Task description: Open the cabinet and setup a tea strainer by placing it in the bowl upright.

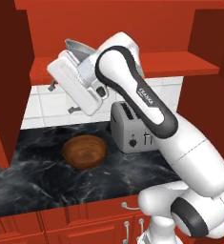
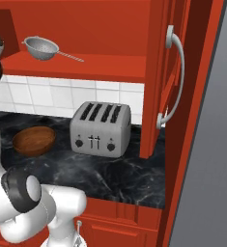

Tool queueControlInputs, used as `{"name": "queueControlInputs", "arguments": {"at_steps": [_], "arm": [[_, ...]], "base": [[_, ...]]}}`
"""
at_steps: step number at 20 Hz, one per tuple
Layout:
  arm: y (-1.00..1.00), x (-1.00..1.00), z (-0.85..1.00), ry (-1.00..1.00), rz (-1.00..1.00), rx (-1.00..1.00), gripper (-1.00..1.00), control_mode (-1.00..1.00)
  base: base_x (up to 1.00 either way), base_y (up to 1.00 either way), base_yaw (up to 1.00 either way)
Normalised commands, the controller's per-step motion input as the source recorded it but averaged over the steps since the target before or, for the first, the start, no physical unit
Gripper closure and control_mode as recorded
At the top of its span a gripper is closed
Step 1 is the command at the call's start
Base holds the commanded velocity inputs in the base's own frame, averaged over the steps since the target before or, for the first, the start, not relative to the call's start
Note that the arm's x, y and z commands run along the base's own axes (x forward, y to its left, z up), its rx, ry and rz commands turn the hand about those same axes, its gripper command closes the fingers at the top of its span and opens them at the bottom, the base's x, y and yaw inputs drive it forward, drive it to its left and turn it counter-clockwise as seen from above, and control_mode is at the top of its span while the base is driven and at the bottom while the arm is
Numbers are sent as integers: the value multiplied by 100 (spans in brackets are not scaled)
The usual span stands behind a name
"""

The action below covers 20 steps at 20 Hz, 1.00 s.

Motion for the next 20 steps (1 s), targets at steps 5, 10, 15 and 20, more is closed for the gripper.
{"name": "queueControlInputs", "arguments": {"at_steps": [5, 10, 15, 20], "arm": [[-23, 36, -15, -2, 7, -69, -100, -100], [-43, 27, -1, -11, 20, -62, -100, -100], [-68, 9, -2, -26, 24, -29, -100, -100], [-74, 22, 0, -9, 27, 1, -100, -100]], "base": [[0, 0, 0], [0, 0, 0], [0, 0, 0], [0, 0, 0]]}}
